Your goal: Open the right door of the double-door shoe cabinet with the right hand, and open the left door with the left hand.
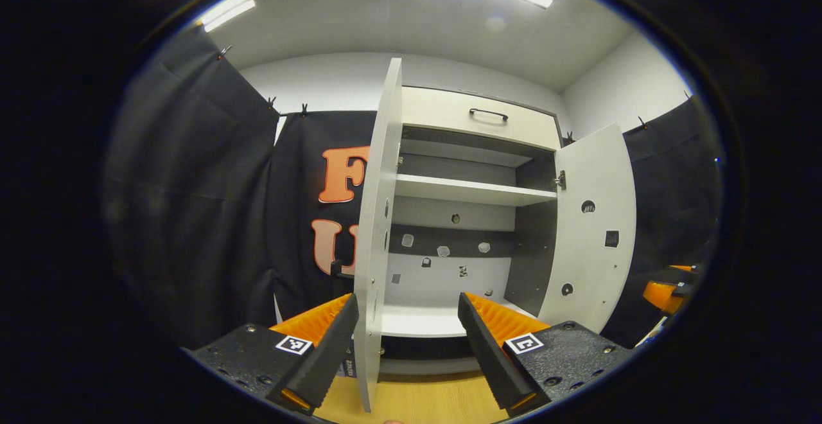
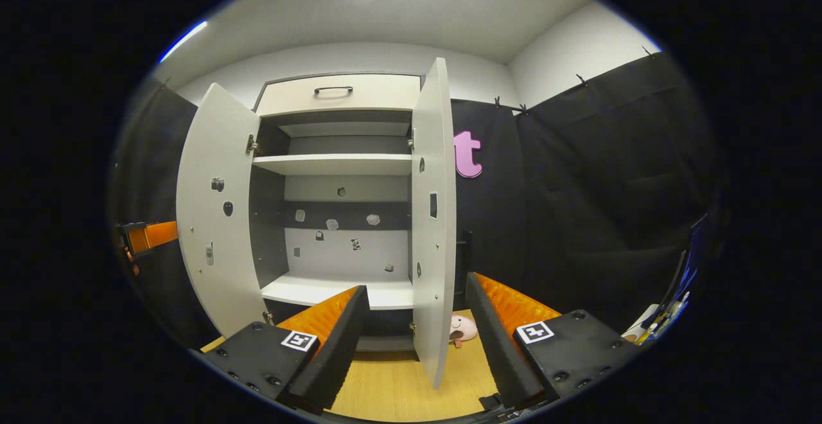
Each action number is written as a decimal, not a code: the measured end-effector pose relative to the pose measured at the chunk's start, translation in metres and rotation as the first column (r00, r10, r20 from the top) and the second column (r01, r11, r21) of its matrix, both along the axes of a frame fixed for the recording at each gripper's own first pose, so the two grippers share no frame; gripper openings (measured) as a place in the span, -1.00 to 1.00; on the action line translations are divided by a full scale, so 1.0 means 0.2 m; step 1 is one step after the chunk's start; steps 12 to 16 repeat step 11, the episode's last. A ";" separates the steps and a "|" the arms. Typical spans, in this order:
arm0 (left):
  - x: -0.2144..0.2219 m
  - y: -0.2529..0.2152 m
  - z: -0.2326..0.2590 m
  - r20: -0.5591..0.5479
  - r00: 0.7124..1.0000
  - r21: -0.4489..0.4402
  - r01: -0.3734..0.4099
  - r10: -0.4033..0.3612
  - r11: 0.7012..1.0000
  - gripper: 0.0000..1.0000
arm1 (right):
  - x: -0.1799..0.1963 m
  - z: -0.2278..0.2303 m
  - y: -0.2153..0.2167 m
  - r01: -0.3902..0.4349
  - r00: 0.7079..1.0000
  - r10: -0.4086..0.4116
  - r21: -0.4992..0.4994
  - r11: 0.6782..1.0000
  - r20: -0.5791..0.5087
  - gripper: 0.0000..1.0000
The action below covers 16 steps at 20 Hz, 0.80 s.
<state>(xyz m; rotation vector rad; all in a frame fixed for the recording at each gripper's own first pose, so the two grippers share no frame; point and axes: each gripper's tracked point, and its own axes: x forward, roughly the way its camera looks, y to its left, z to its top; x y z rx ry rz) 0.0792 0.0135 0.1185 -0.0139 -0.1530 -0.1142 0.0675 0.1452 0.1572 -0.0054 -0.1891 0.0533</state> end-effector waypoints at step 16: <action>-0.01 -0.02 0.01 -0.001 1.000 0.006 0.004 -0.004 1.000 0.88 | 0.01 -0.02 0.00 -0.004 1.000 0.004 0.002 1.000 -0.009 0.95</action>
